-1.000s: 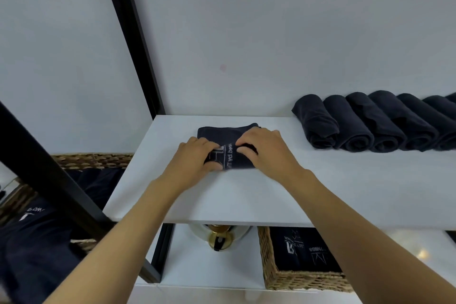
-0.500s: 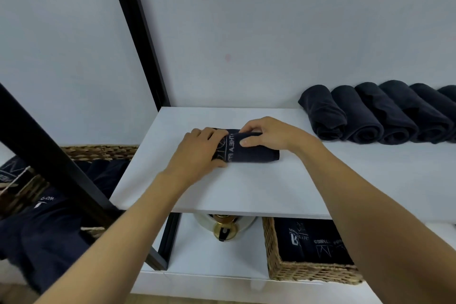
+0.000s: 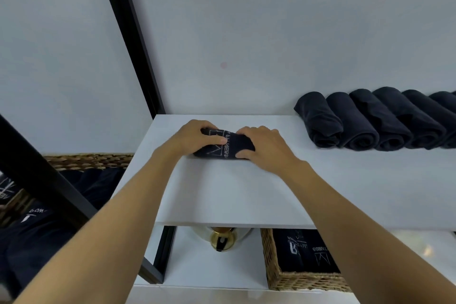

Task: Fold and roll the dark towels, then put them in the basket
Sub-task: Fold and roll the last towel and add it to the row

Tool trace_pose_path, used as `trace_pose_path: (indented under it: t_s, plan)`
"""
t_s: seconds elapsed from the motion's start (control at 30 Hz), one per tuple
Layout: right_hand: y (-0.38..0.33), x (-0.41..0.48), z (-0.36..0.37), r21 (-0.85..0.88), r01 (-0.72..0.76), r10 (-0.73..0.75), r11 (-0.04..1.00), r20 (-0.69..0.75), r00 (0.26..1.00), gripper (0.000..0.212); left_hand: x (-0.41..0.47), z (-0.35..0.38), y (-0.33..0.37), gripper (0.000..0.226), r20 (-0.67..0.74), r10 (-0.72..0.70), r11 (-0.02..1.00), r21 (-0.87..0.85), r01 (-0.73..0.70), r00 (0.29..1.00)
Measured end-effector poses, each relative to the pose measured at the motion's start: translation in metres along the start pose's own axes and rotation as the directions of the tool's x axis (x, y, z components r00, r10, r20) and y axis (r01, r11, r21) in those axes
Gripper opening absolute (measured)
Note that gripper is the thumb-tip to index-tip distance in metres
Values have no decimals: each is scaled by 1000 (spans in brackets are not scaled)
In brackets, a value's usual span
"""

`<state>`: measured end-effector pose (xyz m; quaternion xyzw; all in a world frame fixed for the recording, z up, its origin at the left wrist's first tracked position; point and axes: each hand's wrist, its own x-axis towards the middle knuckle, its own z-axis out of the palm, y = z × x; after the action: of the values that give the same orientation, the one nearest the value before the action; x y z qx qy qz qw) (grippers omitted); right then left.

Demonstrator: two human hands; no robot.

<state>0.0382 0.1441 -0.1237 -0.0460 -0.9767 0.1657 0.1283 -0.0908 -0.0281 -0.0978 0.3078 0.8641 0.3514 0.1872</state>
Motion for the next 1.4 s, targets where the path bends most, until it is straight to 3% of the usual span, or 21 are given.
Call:
trace_pose_path:
  t_s: [0.07,0.13,0.23,0.33,0.4,0.5,0.6,0.7,0.77,0.83,1.07,1.2,1.3,1.4]
  plan:
    - [-1,12,-12,127,-86,72,988,113,991,40,-8,21,-6,39,-262,66,996,75,-48,963]
    - [-3,22,-22,175,-159,122,972,206,971,40,-17,41,-7,49,-442,44,996,91,-4,896]
    - [-6,29,-27,274,-282,199,920,293,935,41,-24,66,-1,56,-564,-144,965,-262,-12,813]
    - [-7,26,-23,363,-362,261,859,298,918,41,-29,92,16,48,-453,-329,746,-662,-66,829]
    - [-9,23,-20,378,-397,310,836,271,911,41,-29,105,34,43,-382,-361,702,-712,-22,851]
    - [-5,19,-18,287,-450,398,846,223,890,36,-22,109,60,57,-338,-338,754,-656,38,878]
    - [11,19,-25,33,-463,459,886,79,885,31,-6,107,84,64,-261,-248,772,-635,27,933]
    - [28,16,-37,-148,-424,420,893,-60,905,17,13,118,103,58,-204,-182,799,-601,24,962]
    - [39,12,-45,-235,-406,392,883,-108,914,29,27,127,115,52,-184,-147,827,-562,18,972]
    - [52,8,-53,-367,-362,323,857,-166,932,28,42,136,126,50,-171,-112,849,-528,5,979]
    - [76,8,-66,-586,-219,192,780,-109,975,21,72,164,130,35,-265,-106,882,-469,-32,958]
    - [72,-2,-65,-449,-282,230,848,-167,959,25,65,166,129,36,-273,-54,922,-382,-57,960]
    - [64,-23,-62,-118,-366,332,923,-236,914,32,50,167,128,35,-324,-4,956,-278,-91,946]
    - [49,-50,-56,208,-382,429,900,-271,862,37,24,166,129,34,-347,60,959,-240,-150,936]
